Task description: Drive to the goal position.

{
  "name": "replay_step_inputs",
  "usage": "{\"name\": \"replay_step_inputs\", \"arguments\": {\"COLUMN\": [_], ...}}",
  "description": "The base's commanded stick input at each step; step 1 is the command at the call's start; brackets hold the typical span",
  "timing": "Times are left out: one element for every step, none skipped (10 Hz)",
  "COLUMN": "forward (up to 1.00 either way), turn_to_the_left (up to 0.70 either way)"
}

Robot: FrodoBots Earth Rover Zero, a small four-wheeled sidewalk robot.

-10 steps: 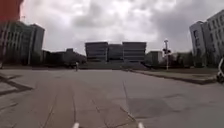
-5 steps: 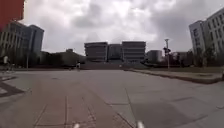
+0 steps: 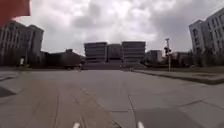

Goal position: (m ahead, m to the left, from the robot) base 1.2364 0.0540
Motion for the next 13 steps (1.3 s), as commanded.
{"name": "replay_step_inputs", "arguments": {"forward": [0.60, 0.60, 0.60, 0.60, 0.60, 0.60, 0.60, 0.60, 0.60, 0.60, 0.60, 0.60, 0.60], "turn_to_the_left": [0.13, 0.12, 0.10, 0.09, 0.07, 0.06, 0.04, 0.02, 0.00, 0.00, 0.00, 0.00, 0.00]}}
